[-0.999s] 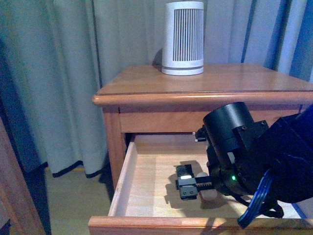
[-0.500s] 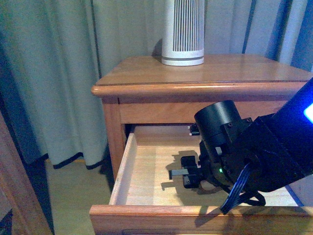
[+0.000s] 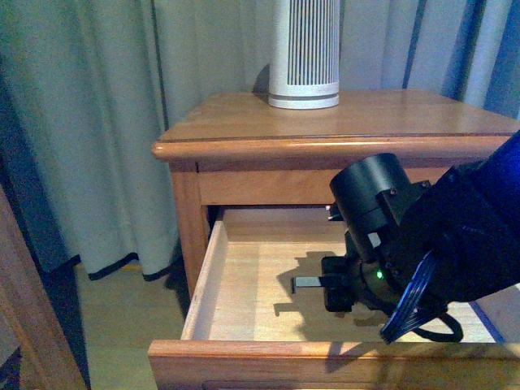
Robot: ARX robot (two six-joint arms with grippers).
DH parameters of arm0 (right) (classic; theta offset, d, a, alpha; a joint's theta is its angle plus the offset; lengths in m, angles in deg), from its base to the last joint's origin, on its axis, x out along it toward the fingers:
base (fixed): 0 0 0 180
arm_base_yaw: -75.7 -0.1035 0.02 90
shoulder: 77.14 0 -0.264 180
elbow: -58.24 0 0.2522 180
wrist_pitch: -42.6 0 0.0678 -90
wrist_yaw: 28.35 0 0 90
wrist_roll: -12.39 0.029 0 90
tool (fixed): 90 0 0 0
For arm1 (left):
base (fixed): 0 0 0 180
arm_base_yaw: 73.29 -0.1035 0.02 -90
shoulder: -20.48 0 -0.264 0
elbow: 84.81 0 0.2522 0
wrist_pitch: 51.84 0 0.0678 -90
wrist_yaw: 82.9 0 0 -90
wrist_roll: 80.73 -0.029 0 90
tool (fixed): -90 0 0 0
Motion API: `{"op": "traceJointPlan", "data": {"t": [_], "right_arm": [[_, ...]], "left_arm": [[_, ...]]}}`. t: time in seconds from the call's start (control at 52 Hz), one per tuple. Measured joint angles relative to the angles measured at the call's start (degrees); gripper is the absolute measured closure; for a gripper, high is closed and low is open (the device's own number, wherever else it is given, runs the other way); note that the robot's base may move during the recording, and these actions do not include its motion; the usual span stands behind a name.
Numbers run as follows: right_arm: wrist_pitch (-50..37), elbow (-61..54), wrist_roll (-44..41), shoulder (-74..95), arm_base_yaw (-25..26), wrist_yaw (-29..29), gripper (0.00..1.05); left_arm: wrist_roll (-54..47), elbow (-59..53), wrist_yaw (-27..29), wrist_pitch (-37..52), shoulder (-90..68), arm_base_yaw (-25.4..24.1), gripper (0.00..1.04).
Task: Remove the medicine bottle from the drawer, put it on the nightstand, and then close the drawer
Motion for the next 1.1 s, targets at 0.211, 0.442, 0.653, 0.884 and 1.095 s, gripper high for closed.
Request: {"op": "traceJointPlan", "data": {"t": [0.211,0.442,0.653,0.884,1.095], "right_arm": [[10.75,-2.01,5.68,-12.39,-0.02,-1.36,0.75],[13.57,-0.44,3.04,-25.49,2.05,0.83,0.75],[11.93,11.87,-4.09,-25.59,9.53,0.42,0.75],[9.66,28.87,-11.76,-10.62,15.54,-1.44,0.75],[9.14,34.8,-12.87,-0.17,15.76,1.03,0.75]], "left_arm": [[0.0,0.0,0.0,0.0,0.0,0.0,0.07],[0.02,0.0,0.0,0.0,0.0,0.02,0.07],[0.0,0.0,0.0,0.0,0.0,0.0,0.07],[0.0,0.0,0.0,0.0,0.0,0.0,0.07],[0.0,0.0,0.0,0.0,0.0,0.0,0.07]]}}
